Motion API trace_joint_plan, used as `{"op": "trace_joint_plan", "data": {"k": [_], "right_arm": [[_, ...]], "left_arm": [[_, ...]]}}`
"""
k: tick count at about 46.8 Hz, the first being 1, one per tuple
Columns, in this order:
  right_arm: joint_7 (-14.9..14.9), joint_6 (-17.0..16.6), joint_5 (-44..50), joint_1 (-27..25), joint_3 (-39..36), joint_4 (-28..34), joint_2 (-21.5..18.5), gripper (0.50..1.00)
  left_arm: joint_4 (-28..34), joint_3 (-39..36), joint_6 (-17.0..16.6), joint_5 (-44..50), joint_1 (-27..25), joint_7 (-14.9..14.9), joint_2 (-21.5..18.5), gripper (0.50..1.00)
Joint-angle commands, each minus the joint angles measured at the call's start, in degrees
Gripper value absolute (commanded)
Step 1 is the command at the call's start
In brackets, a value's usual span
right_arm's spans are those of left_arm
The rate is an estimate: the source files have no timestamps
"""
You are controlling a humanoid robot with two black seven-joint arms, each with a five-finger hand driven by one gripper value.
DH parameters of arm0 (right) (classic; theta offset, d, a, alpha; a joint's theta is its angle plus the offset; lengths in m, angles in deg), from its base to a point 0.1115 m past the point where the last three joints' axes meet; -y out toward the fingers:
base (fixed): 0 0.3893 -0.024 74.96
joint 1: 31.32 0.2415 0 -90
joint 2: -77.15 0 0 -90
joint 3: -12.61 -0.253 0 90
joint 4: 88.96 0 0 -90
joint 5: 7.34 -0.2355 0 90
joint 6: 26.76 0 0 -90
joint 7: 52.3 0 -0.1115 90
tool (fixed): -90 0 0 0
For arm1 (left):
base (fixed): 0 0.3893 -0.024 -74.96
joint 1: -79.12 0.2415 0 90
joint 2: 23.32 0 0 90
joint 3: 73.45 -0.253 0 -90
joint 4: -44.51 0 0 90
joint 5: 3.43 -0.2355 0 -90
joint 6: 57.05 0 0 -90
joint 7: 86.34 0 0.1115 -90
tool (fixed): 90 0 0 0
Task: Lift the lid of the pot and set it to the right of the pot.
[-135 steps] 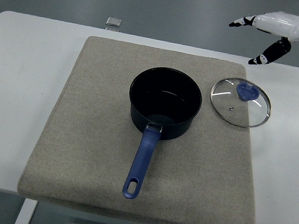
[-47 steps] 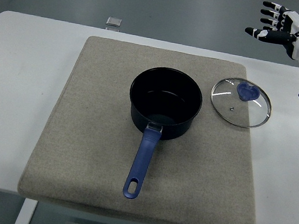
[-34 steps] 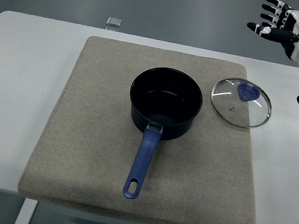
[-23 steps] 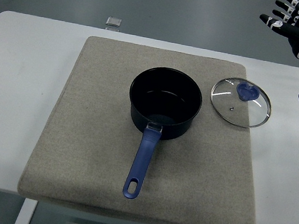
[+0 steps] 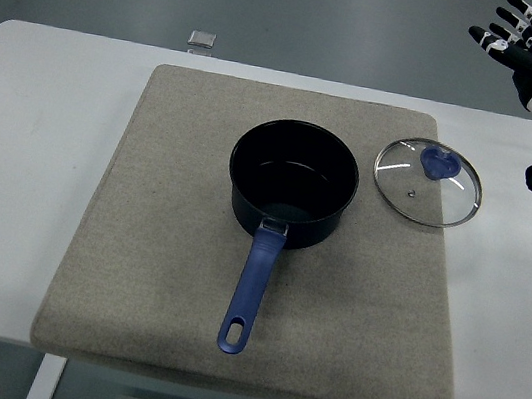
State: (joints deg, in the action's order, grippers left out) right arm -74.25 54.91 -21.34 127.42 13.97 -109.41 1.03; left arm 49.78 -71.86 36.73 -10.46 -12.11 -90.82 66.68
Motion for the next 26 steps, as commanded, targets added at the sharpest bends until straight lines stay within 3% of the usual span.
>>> {"op": "trace_joint_plan", "data": {"k": [1, 26], "right_arm": [[-0.01, 0.07, 0.03, -0.10, -0.04, -0.02, 0.00, 0.909], [-0.19, 0.60, 0.91, -0.54, -0.04, 0.06, 0.00, 0.909]], "left_arm": [[0.00, 0.00, 0.00, 0.00, 0.00, 0.00, 0.00, 1.000], [0.00, 0.00, 0.00, 0.00, 0.00, 0.00, 0.00, 1.000]]}}
